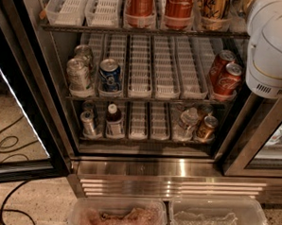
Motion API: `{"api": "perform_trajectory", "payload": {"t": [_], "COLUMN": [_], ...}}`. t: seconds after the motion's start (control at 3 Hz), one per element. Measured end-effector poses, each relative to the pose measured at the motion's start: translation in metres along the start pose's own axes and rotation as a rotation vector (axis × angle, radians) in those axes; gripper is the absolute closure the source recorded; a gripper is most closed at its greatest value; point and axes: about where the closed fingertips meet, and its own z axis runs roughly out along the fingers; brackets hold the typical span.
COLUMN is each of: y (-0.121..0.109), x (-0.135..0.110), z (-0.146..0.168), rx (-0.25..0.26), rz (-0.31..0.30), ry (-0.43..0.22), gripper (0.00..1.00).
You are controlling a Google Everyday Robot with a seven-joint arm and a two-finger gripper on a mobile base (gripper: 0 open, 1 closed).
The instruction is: Pick redbull can from top shelf of fridge
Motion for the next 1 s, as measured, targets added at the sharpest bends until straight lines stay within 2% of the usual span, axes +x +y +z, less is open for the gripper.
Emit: {"api": "perform_trajectory", "payload": {"t": [0.33, 0.67, 1.0], "y": [0.0, 0.006, 0.006], "x": [0.0, -0.016, -0.016], "z": [0.0, 0.0, 0.0], "rx": [0.0, -0.029, -0.029], "rz": [0.0, -0.028, -0.028], "ry": [0.0, -0.039, -0.039], "gripper": [1.0, 1.0, 1.0]}}
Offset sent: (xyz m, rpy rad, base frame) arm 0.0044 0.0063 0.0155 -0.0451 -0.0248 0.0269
